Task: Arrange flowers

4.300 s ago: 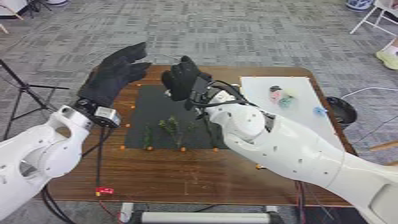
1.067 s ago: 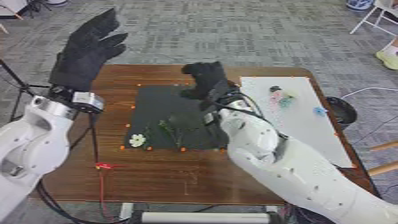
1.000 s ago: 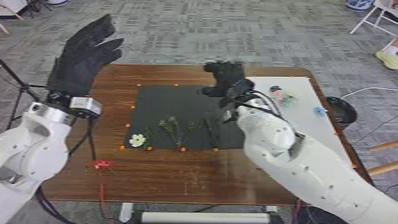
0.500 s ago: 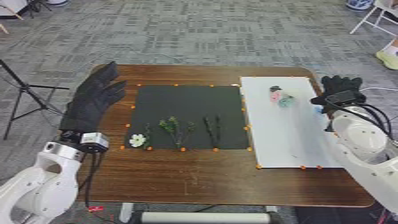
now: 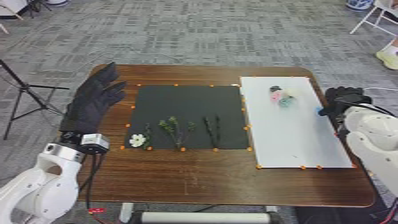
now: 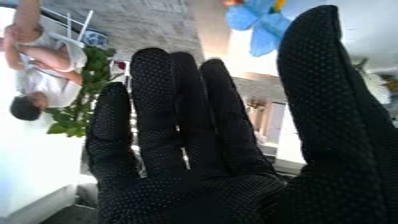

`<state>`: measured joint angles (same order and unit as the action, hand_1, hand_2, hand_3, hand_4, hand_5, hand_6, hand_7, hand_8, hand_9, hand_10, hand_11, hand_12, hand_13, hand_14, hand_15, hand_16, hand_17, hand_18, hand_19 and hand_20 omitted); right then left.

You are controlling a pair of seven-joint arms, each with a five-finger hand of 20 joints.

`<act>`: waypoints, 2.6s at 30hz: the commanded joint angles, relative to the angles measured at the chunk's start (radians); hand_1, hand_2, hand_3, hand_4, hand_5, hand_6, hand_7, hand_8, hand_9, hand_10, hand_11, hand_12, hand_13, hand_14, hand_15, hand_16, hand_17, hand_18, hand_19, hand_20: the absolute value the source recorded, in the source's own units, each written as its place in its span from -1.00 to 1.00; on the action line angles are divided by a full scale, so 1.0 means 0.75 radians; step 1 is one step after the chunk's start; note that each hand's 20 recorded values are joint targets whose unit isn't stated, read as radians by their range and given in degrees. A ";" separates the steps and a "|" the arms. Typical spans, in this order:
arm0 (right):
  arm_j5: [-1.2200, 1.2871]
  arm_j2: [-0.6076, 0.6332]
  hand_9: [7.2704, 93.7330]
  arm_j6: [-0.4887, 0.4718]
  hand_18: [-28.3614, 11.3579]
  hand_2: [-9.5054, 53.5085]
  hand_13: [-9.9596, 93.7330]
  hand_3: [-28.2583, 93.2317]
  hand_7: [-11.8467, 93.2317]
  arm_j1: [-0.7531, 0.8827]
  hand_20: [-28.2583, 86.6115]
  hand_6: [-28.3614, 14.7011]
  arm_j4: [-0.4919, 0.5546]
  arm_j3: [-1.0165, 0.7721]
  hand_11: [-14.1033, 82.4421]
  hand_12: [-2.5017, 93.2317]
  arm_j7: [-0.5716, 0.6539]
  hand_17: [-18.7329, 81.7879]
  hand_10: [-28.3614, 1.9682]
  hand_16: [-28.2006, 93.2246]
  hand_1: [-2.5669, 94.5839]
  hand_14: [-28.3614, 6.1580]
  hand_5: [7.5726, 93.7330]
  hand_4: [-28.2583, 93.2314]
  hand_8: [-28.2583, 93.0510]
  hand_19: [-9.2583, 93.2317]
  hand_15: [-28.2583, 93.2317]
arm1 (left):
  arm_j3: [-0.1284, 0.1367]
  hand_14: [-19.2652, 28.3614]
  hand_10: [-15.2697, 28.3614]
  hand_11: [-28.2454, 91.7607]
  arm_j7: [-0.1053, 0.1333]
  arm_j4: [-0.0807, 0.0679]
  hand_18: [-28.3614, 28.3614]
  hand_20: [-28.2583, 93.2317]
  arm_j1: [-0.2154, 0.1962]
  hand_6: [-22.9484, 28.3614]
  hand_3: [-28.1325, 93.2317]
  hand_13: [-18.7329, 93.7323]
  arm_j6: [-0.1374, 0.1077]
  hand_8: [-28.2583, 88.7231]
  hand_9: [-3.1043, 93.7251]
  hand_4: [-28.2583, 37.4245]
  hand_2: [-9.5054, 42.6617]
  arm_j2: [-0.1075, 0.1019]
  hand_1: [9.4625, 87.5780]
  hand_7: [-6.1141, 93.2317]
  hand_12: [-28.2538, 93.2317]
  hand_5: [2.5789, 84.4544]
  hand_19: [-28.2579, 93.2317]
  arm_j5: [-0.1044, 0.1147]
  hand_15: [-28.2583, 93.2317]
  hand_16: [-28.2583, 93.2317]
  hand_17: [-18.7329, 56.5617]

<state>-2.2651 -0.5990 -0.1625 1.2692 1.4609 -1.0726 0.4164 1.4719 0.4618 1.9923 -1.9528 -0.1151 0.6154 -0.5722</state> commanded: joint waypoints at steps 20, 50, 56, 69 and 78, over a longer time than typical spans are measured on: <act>-0.134 -0.037 0.71 0.188 -0.44 -1.00 0.44 0.78 0.21 -0.033 0.39 0.55 0.007 0.139 -0.35 0.01 -0.078 -0.07 0.55 0.18 0.10 0.63 0.29 -1.00 -0.50 0.68 0.40 | 0.012 0.36 0.15 -0.31 -0.002 0.013 0.66 -0.33 -0.004 -0.04 0.55 -0.38 0.009 -0.65 -0.57 -0.91 -0.80 -0.026 -0.53 -0.55 -0.22 -0.49 0.05 -0.008 -0.14 -0.43 -0.79; -0.164 -0.869 0.85 0.463 -0.46 -1.00 0.57 0.82 0.16 -0.532 0.42 0.46 -0.038 0.782 -0.39 0.07 -0.304 0.00 0.66 0.25 0.14 0.64 0.49 -1.00 -0.51 0.71 0.40 | -0.182 0.36 0.14 -0.31 0.011 -0.077 0.66 -0.33 0.377 -0.04 0.54 -0.38 0.034 -0.65 -0.57 -0.91 -0.79 -0.166 -0.53 -0.55 -0.22 -0.49 0.05 -0.011 -0.14 -0.43 -0.79; -0.194 -0.986 0.85 0.475 -0.46 -1.00 0.57 0.80 0.16 -0.542 0.41 0.46 -0.146 0.838 -0.39 0.05 -0.286 0.00 0.66 0.24 0.15 0.63 0.49 -1.00 -0.53 0.71 0.41 | -0.272 0.36 0.15 -0.31 0.033 -0.096 0.66 -0.33 0.492 -0.04 0.55 -0.38 0.043 -0.65 -0.57 -0.91 -0.79 -0.180 -0.53 -0.55 -0.22 -0.49 0.05 -0.004 -0.14 -0.43 -0.79; -0.272 -1.117 0.88 0.496 -0.46 -1.00 0.58 0.78 0.14 -0.538 0.41 0.46 -0.256 0.903 -0.42 0.01 -0.247 0.00 0.65 0.23 0.16 0.60 0.53 -1.00 -0.59 0.71 0.42 | -0.514 0.36 0.15 -0.30 0.027 -0.165 0.66 -0.33 0.777 -0.04 0.55 -0.38 0.097 -0.65 -0.57 -0.91 -0.80 -0.154 -0.53 -0.55 -0.22 -0.49 0.05 -0.008 -0.14 -0.43 -0.79; -0.288 -1.164 0.88 0.678 -0.47 -1.00 0.57 0.77 0.15 -0.534 0.42 0.48 -0.337 0.977 -0.44 0.00 -0.208 -0.01 0.66 0.23 0.16 0.53 0.52 -1.00 -0.59 0.72 0.45 | -0.590 0.35 0.15 -0.31 0.007 -0.198 0.67 -0.33 0.866 -0.04 0.55 -0.38 0.149 -0.65 -0.57 -0.91 -0.80 -0.104 -0.53 -0.55 -0.22 -0.49 0.05 -0.018 -0.15 -0.43 -0.79</act>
<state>-2.4580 -1.4317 0.2496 0.8645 1.2411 -0.3667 0.2628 1.0445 0.4757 1.8532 -1.3360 -0.0372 0.4974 -0.5765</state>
